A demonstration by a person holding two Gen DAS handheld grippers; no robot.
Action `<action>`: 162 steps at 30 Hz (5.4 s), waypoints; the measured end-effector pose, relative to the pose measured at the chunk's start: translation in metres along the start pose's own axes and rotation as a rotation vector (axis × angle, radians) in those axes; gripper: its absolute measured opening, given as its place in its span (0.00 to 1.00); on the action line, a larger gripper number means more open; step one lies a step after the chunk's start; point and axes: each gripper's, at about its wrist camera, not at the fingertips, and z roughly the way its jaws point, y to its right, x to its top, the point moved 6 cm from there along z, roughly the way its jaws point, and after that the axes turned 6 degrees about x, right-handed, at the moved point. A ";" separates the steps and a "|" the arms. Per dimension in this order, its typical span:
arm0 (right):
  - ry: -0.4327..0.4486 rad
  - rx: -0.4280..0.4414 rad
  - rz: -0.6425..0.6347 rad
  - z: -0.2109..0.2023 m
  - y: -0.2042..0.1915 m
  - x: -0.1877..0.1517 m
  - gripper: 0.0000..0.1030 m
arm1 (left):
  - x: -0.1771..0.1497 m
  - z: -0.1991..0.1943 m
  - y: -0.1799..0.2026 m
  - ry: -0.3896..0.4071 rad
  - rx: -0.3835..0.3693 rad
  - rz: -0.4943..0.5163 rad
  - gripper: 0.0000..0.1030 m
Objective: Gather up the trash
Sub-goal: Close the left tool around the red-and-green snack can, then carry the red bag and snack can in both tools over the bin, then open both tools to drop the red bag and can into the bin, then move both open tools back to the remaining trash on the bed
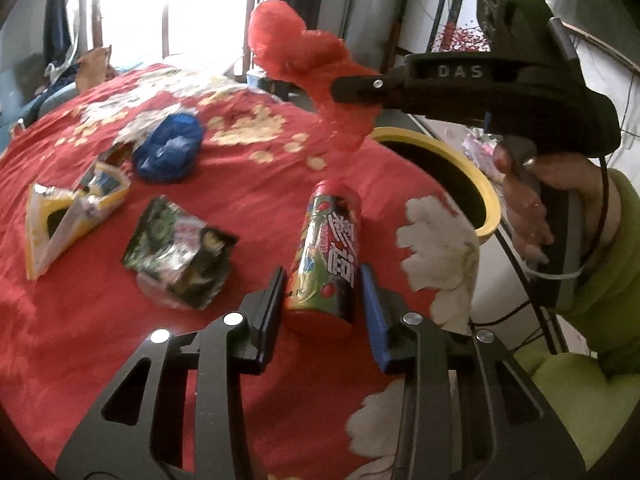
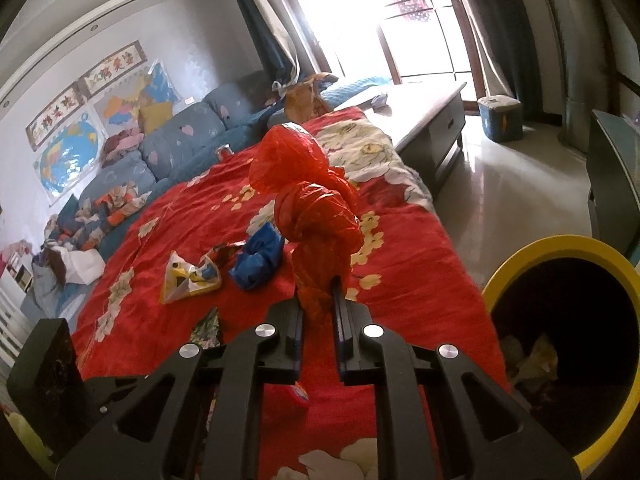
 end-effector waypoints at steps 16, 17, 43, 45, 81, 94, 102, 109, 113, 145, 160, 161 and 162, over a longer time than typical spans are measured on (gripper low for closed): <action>0.073 -0.065 0.054 -0.037 0.041 0.008 0.10 | 0.048 -0.005 0.021 0.073 -0.020 -0.056 0.27; 0.076 -0.071 0.058 -0.039 0.045 0.008 0.10 | 0.051 -0.006 0.024 0.078 -0.022 -0.053 0.27; 0.173 -0.236 0.212 -0.104 0.142 -0.003 0.10 | 0.109 0.012 0.096 0.129 -0.093 0.029 0.27; 0.175 -0.246 0.223 -0.107 0.149 -0.005 0.10 | 0.111 0.015 0.100 0.125 -0.098 0.036 0.27; 0.130 -0.289 0.346 -0.120 0.206 -0.031 0.45 | 0.122 0.091 0.135 0.047 -0.140 0.035 0.54; 0.168 -0.330 0.300 -0.122 0.192 -0.023 0.67 | 0.123 0.061 0.109 0.132 -0.102 -0.037 0.89; 0.182 -0.320 0.263 -0.121 0.176 -0.015 0.68 | 0.122 0.043 0.099 0.174 -0.086 -0.055 0.89; 0.187 -0.306 0.227 -0.119 0.158 -0.009 0.68 | 0.121 0.028 0.085 0.210 -0.063 -0.082 0.89; 0.187 -0.296 0.204 -0.116 0.147 -0.005 0.68 | 0.121 0.019 0.074 0.228 -0.051 -0.106 0.89; 0.123 -0.176 0.019 -0.070 0.043 0.003 0.73 | 0.096 -0.045 -0.014 0.349 0.093 -0.253 0.89; 0.052 -0.096 -0.054 -0.039 -0.005 -0.008 0.73 | 0.081 -0.067 -0.063 0.382 0.179 -0.338 0.89; 0.045 -0.088 -0.060 -0.036 -0.009 -0.009 0.73 | 0.081 -0.068 -0.067 0.383 0.184 -0.344 0.89; 0.039 -0.083 -0.064 -0.033 -0.013 -0.011 0.73 | 0.080 -0.069 -0.070 0.384 0.189 -0.351 0.89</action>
